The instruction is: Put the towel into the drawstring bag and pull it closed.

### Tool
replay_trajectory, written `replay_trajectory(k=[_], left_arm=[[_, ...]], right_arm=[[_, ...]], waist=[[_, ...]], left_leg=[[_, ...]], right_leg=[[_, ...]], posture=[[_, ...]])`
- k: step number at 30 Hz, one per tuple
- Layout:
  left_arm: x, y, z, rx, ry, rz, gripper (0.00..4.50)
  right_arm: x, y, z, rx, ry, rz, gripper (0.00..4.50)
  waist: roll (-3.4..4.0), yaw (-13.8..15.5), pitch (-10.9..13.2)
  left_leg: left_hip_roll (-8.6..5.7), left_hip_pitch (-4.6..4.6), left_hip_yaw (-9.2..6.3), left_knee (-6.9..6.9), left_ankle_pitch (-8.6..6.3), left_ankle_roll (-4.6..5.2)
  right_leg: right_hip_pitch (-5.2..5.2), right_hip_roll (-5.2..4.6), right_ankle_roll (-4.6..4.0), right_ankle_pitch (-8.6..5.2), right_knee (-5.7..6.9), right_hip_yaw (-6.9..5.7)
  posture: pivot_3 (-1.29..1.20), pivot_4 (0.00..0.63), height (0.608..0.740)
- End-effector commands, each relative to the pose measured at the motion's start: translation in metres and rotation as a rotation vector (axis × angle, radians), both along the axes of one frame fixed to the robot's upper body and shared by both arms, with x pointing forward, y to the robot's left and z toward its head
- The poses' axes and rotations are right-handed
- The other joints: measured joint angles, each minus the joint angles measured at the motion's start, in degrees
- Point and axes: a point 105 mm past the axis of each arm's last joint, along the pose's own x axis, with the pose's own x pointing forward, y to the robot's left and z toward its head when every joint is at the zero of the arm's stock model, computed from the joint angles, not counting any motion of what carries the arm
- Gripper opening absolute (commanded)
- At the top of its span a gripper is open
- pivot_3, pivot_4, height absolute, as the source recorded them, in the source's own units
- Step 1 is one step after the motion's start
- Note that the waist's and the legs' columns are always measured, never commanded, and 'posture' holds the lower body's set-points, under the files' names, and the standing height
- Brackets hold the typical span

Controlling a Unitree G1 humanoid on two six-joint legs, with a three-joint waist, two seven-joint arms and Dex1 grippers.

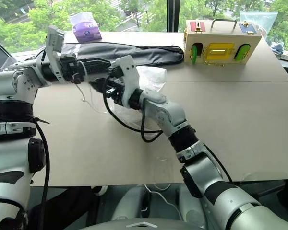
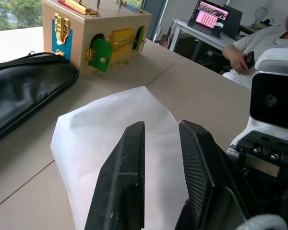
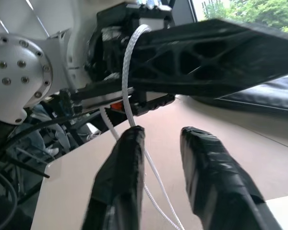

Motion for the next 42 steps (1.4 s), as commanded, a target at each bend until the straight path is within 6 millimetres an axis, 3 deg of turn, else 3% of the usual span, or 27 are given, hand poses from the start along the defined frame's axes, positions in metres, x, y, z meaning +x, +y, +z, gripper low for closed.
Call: replay_trajectory(k=[1, 10, 13, 18, 19, 29, 35, 42], left_arm=[[-0.004, -0.001, 0.017, -0.008, -0.063, -0.013, 1.10], [-0.006, -0.005, 0.014, -0.002, -0.058, -0.033, 1.10], [-0.006, -0.007, 0.013, -0.001, -0.056, -0.039, 1.10], [-0.005, -0.010, 0.013, -0.006, -0.054, -0.046, 1.10], [-0.005, -0.010, 0.013, -0.007, -0.054, -0.046, 1.10], [-0.002, -0.009, 0.011, -0.007, -0.052, -0.036, 1.10], [-0.002, -0.003, 0.008, 0.003, -0.051, -0.018, 1.10], [-0.004, -0.006, -0.005, 0.051, -0.046, -0.034, 1.10]], right_arm=[[-0.038, 0.038, 0.030, 0.062, -0.112, 0.137, 3.23], [-0.040, 0.042, 0.050, 0.151, -0.107, 0.135, 3.23], [-0.040, 0.043, 0.057, 0.181, -0.097, 0.132, 2.53], [-0.041, 0.045, 0.061, 0.191, -0.100, 0.139, 0.15], [-0.041, 0.046, 0.061, 0.191, -0.100, 0.139, 0.07], [-0.049, 0.043, 0.058, 0.207, -0.087, 0.186, 0.07], [-0.052, 0.013, 0.042, 0.204, -0.046, 0.198, 0.07], [-0.035, -0.024, 0.032, 0.187, -0.020, 0.075, 0.07]], waist=[[0.00, 0.0, 0.0], [0.00, 0.0, 0.0], [0.00, 0.0, 0.0], [0.00, 0.0, 0.0], [0.00, 0.0, 0.0], [0.00, 0.0, 0.0], [0.00, 0.1, 0.0], [0.00, 0.2, 0.0]], left_leg=[[0.00, 0.00, 0.00, 0.00, 0.00, 0.00], [0.00, 0.00, -0.01, 0.00, 0.00, 0.00], [0.00, 0.00, 0.00, 0.00, 0.00, 0.00], [0.00, 0.00, 0.00, 0.00, 0.00, 0.00], [0.00, 0.00, 0.00, 0.00, 0.00, -0.01], [0.00, -0.01, 0.00, 0.00, 0.00, 0.00], [0.01, -0.04, 0.00, -0.02, 0.00, 0.00], [0.01, -0.04, -0.01, -0.01, -0.01, 0.02]], right_leg=[[0.00, 0.00, 0.00, 0.00, 0.00, 0.00], [0.00, 0.00, 0.00, 0.00, -0.01, 0.00], [0.00, 0.00, 0.00, 0.00, -0.01, 0.00], [0.00, 0.00, 0.00, 0.00, 0.00, 0.00], [-0.01, 0.00, 0.00, 0.00, -0.01, 0.00], [-0.02, 0.00, 0.00, 0.00, 0.00, 0.01], [-0.04, -0.01, 0.00, 0.00, -0.02, 0.01], [-0.04, -0.01, 0.00, 0.00, 0.01, 0.00]], posture=[[0.00, 0.150, 0.740], [0.00, 0.150, 0.740], [0.00, 0.150, 0.740], [0.00, 0.150, 0.740], [0.00, 0.150, 0.740], [0.00, 0.150, 0.740], [0.00, 0.150, 0.740], [0.00, 0.150, 0.740]])
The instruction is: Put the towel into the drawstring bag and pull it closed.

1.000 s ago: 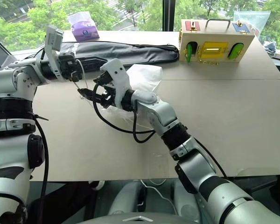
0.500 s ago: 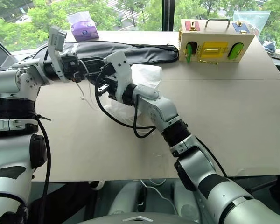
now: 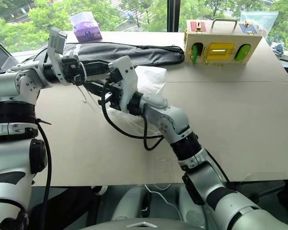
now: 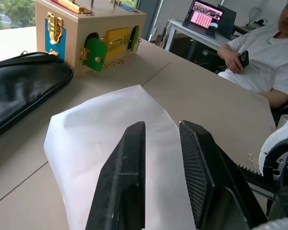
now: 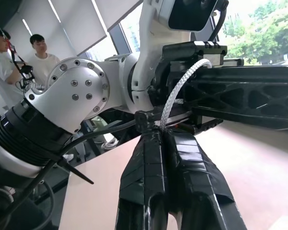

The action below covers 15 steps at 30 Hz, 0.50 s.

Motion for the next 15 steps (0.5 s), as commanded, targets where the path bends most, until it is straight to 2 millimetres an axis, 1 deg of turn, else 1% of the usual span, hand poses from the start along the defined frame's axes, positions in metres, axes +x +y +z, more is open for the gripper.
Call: replay_trajectory(k=[1, 2, 5, 7, 11, 13, 15], left_arm=[[-0.004, -0.005, 0.003, 0.050, -0.053, -0.026, 1.10], [-0.005, -0.006, 0.001, 0.061, -0.053, -0.033, 1.10], [-0.006, -0.008, -0.006, 0.103, -0.052, -0.049, 1.10], [-0.008, -0.009, -0.010, 0.123, -0.056, -0.062, 1.10], [-0.013, -0.015, -0.013, 0.143, -0.053, -0.109, 1.10], [-0.017, -0.018, -0.014, 0.151, -0.051, -0.140, 1.10], [-0.020, -0.021, -0.014, 0.158, -0.050, -0.165, 1.10]], right_arm=[[-0.003, -0.014, 0.015, 0.066, -0.019, -0.018, 0.07], [0.000, -0.019, 0.013, 0.062, -0.017, -0.038, 0.07], [0.017, -0.044, 0.008, 0.064, 0.008, -0.148, 0.07], [0.023, -0.053, 0.006, 0.060, 0.014, -0.187, 0.07], [0.042, -0.085, -0.002, 0.000, -0.011, -0.307, 0.07], [0.046, -0.092, -0.004, -0.030, -0.028, -0.334, 0.07], [0.047, -0.094, -0.005, -0.045, -0.037, -0.343, 0.07]], waist=[[0.00, 0.1, 0.0], [0.00, 0.2, 0.0], [0.00, 0.4, 0.0], [0.00, 0.9, 0.0], [0.00, 0.9, 0.0], [0.00, 0.9, 0.0], [0.00, 1.0, 0.0]], left_leg=[[0.00, 0.00, 0.00, 0.00, -0.01, 0.02], [0.00, 0.01, 0.00, 0.00, -0.05, 0.09], [-0.01, 0.00, 0.01, 0.01, -0.10, 0.16], [-0.02, 0.00, 0.02, 0.01, -0.09, 0.16], [0.00, 0.00, 0.03, 0.01, -0.10, 0.16], [0.00, 0.00, 0.04, 0.01, -0.10, 0.17], [-0.01, -0.01, 0.07, 0.01, -0.10, 0.18]], right_leg=[[0.00, 0.00, 0.00, 0.00, 0.00, 0.00], [0.01, 0.00, 0.00, 0.00, 0.00, 0.00], [0.01, -0.02, 0.00, 0.00, -0.01, 0.01], [0.01, -0.02, 0.00, 0.00, -0.02, 0.01], [0.00, 0.01, 0.00, 0.00, -0.01, 0.01], [0.00, 0.01, 0.00, 0.00, -0.01, 0.02], [0.02, 0.00, 0.00, 0.00, -0.04, 0.02]], posture=[[0.00, 0.150, 0.740], [0.00, 0.150, 0.740], [0.00, 0.150, 0.740], [0.00, 0.150, 0.740], [0.00, 0.150, 0.740], [0.00, 0.150, 0.740], [0.00, 0.150, 0.740]])
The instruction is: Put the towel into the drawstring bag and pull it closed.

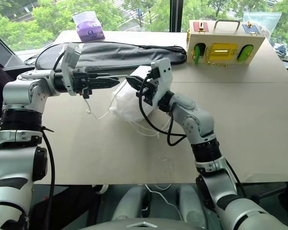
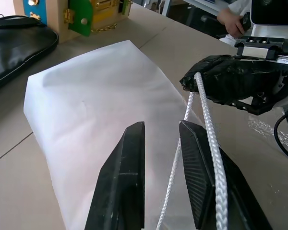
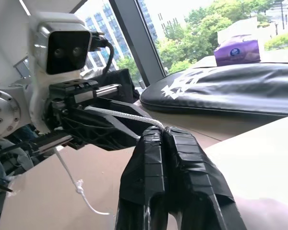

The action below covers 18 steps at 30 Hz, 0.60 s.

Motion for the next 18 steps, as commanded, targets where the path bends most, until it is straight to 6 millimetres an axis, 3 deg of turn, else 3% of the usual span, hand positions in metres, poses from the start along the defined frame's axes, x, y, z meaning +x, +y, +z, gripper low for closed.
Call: replay_trajectory(k=[1, 5, 13, 18], left_arm=[[-0.010, -0.006, 0.010, 0.013, -0.041, -0.066, 1.10], [-0.015, -0.014, 0.017, -0.012, -0.050, -0.112, 1.10], [-0.003, -0.012, 0.037, -0.146, -0.063, -0.027, 1.10], [0.005, -0.004, 0.024, -0.116, -0.063, 0.049, 1.10]], right_arm=[[-0.002, -0.007, 0.013, 0.006, -0.066, -0.018, 0.07], [0.002, -0.010, 0.005, -0.027, -0.058, -0.057, 0.07], [-0.008, -0.029, -0.013, -0.054, -0.028, -0.085, 0.07], [-0.014, -0.047, -0.007, -0.023, -0.025, -0.112, 0.07]], waist=[[0.00, 0.0, 0.0], [0.00, -0.1, 0.0], [0.00, 0.1, 0.0], [0.00, 0.0, 0.0]], left_leg=[[0.00, 0.00, 0.01, 0.00, 0.00, 0.00], [0.03, 0.01, 0.00, -0.01, -0.01, 0.02], [0.02, -0.02, -0.03, 0.02, -0.02, 0.03], [0.02, 0.02, -0.01, 0.01, -0.02, 0.04]], right_leg=[[0.00, 0.00, 0.00, 0.00, 0.00, 0.01], [0.00, 0.03, 0.00, 0.00, 0.01, 0.00], [0.02, 0.01, 0.00, 0.00, -0.01, -0.03], [0.03, 0.02, 0.00, 0.00, -0.01, -0.01]], posture=[[0.00, 0.150, 0.740], [0.00, 0.150, 0.740], [0.00, 0.150, 0.740], [0.00, 0.150, 0.740]])
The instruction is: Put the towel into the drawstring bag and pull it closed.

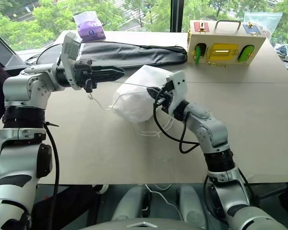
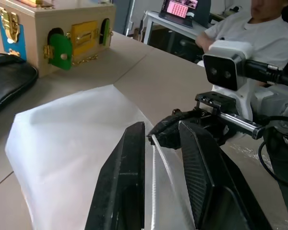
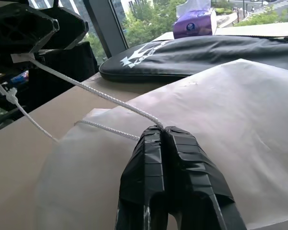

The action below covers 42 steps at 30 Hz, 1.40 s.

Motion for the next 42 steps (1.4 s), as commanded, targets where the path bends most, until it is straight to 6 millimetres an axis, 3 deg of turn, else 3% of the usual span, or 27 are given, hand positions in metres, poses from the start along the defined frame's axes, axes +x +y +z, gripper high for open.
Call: replay_trajectory(k=[1, 9, 14, 15, 22, 33, 38, 42], left_arm=[[0.007, 0.009, 0.002, -0.007, -0.034, 0.071, 1.10], [0.013, 0.008, 0.007, -0.108, -0.024, 0.117, 1.10], [0.010, 0.008, 0.003, -0.130, -0.005, 0.109, 3.30], [0.010, 0.008, 0.003, -0.132, -0.002, 0.106, 3.48], [0.009, 0.012, -0.002, -0.137, 0.009, 0.118, 3.48], [0.009, 0.011, 0.014, -0.229, 0.045, 0.122, 3.48], [0.014, 0.014, 0.025, -0.265, 0.055, 0.166, 3.48], [0.020, 0.025, 0.020, -0.246, 0.057, 0.213, 3.48]], right_arm=[[-0.008, -0.012, 0.023, 0.052, -0.061, -0.009, 0.07], [-0.009, -0.021, 0.020, 0.033, -0.042, -0.041, 0.07], [-0.010, -0.016, 0.021, 0.040, -0.038, -0.032, 0.00], [-0.010, -0.016, 0.021, 0.040, -0.038, -0.031, 0.00], [-0.009, -0.014, 0.022, 0.041, -0.036, -0.023, 0.00], [-0.013, -0.015, 0.011, 0.017, -0.005, -0.008, 0.00], [-0.013, -0.030, 0.007, 0.012, 0.013, -0.049, 0.00], [-0.013, -0.048, 0.010, 0.032, 0.016, -0.102, 0.00]], waist=[[0.00, 0.0, 0.0], [0.00, 0.1, 0.0], [0.00, 0.1, 0.0], [0.00, 0.1, 0.0], [0.00, 0.1, 0.0], [-0.01, 0.1, 0.0], [-0.01, 0.2, 0.0], [-0.01, 0.2, 0.0]], left_leg=[[0.00, 0.01, 0.00, 0.00, 0.00, 0.00], [-0.01, -0.01, 0.00, 0.03, -0.01, 0.01], [0.00, 0.00, 0.00, 0.02, 0.00, 0.01], [0.00, 0.00, 0.00, 0.02, 0.00, 0.01], [0.00, 0.00, 0.00, 0.02, 0.00, 0.01], [0.00, 0.00, -0.01, 0.02, 0.00, 0.00], [-0.01, -0.01, -0.01, 0.03, 0.00, 0.01], [-0.01, 0.02, -0.01, 0.03, 0.00, 0.01]], right_leg=[[0.00, 0.00, 0.00, 0.00, 0.02, 0.00], [0.03, -0.01, 0.00, 0.00, -0.01, -0.01], [0.03, 0.00, 0.00, 0.00, 0.00, 0.00], [0.03, 0.00, 0.00, 0.00, 0.00, 0.00], [0.03, -0.01, 0.00, 0.00, 0.00, -0.01], [0.03, -0.01, 0.00, 0.00, 0.00, -0.01], [0.03, -0.01, 0.00, 0.00, -0.01, -0.02], [0.05, -0.01, 0.00, 0.00, 0.00, -0.01]], posture=[[0.00, 0.150, 0.740], [0.00, 0.150, 0.740], [0.00, 0.150, 0.740], [0.00, 0.150, 0.740], [0.00, 0.150, 0.740], [0.00, 0.150, 0.740], [0.00, 0.150, 0.740], [0.00, 0.150, 0.740]])
